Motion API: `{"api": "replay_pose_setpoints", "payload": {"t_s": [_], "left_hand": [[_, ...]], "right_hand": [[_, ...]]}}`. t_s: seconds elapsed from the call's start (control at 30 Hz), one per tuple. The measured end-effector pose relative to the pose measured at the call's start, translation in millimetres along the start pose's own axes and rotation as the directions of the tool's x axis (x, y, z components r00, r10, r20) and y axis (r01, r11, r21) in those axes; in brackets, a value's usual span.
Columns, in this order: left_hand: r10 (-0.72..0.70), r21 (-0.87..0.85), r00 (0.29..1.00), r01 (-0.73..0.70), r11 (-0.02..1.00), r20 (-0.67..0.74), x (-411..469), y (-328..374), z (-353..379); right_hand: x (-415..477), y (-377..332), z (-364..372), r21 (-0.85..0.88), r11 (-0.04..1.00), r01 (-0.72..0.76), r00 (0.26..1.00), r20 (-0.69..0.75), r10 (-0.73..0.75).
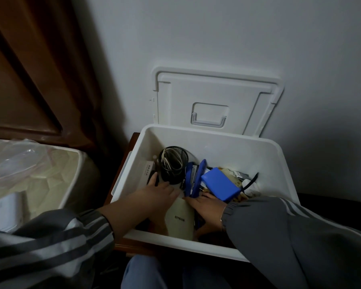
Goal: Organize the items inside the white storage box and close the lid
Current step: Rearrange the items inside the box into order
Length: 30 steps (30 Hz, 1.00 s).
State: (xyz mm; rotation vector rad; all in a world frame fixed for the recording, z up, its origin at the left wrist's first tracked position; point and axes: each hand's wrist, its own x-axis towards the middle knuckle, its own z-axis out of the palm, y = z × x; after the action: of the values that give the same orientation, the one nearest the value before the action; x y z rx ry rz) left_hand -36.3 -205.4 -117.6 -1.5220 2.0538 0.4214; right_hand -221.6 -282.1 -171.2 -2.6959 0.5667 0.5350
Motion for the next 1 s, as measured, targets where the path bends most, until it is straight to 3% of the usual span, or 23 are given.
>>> {"api": "replay_pose_setpoints", "payload": {"t_s": [0.17,0.33,0.43,0.6,0.8,0.93,1.0], "left_hand": [[0.048,0.015,0.999,-0.047,0.999,-0.005,12,17,6],[0.062,0.027,0.998,-0.062,0.998,0.001,9,14,5],[0.049,0.028,0.999,-0.049,0.998,-0.011,5,14,2],[0.026,0.009,1.0,-0.026,1.0,-0.003,-4,16,-4],[0.025,-0.032,1.0,-0.025,0.999,0.001,-8,13,-4],[0.014,-0.009,1.0,-0.014,1.0,0.007,-8,15,-4],[0.006,0.005,1.0,-0.006,1.0,0.0,-9,15,-4]], "right_hand": [[0,6,-6,-0.004,1.0,0.017,0.999,0.041,-0.017],[-13,13,-27,-0.34,0.934,0.111,0.994,0.057,-0.097],[-20,13,-39,-0.453,0.87,0.195,0.978,0.155,-0.138],[-21,10,-56,-0.491,0.84,0.233,0.94,0.335,-0.065],[-10,7,-55,-0.427,0.896,0.119,0.841,0.524,0.138],[0,4,-54,-0.436,0.9,0.034,0.869,0.457,0.189],[2,4,-47,-0.516,0.852,0.092,0.927,0.358,0.117]]}}
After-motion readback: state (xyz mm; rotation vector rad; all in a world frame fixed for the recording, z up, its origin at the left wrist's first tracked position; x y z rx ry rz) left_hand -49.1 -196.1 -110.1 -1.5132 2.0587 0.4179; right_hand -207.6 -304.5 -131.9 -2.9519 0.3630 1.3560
